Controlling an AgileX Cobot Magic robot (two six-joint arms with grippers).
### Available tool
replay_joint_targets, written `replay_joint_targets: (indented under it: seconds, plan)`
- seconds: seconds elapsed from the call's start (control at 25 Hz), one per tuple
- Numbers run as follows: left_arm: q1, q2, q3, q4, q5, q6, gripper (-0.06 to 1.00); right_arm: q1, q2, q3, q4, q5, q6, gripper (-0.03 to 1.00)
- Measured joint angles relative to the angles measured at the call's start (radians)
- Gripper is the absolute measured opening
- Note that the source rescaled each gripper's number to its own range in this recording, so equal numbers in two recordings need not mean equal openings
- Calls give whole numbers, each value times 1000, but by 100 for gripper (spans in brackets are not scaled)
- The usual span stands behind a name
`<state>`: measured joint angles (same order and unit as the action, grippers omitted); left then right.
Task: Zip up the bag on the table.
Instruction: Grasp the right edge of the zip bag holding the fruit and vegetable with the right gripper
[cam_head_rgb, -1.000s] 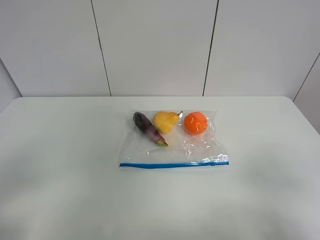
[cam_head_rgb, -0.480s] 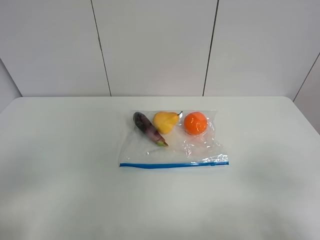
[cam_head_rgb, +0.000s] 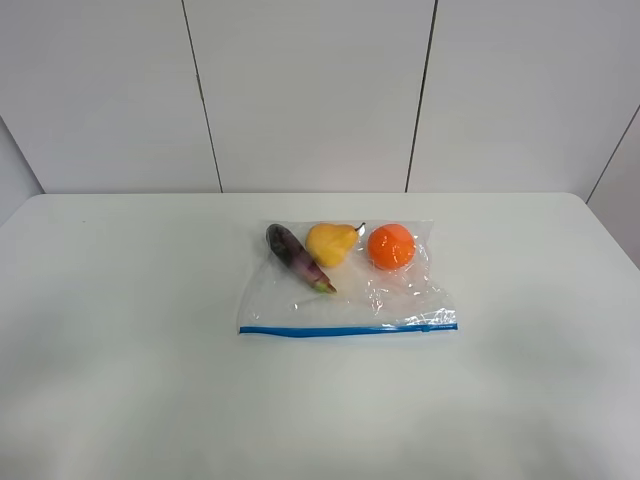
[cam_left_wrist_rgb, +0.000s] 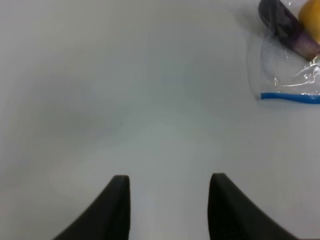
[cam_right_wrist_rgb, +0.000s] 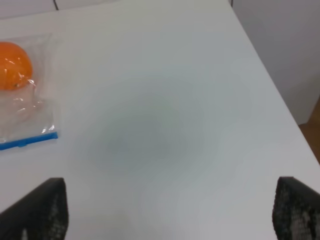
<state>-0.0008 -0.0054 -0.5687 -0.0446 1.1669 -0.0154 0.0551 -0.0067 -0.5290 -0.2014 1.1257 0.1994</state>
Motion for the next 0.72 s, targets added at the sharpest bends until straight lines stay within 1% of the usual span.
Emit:
replay_joint_targets:
  seconds: [0.28, 0.44, 0.6, 0.72]
  plan:
    - [0, 0, 0, 0, 0, 0, 54, 0, 0, -1, 8, -2, 0, 89]
    - [0, 0, 0, 0, 0, 0, 54, 0, 16, -41, 5, -17, -1, 89]
    - [0, 0, 0, 0, 0, 0, 54, 0, 118, -95, -34, -74, -7, 89]
    - [0, 0, 0, 0, 0, 0, 54, 0, 225, -133, -54, -134, -7, 89]
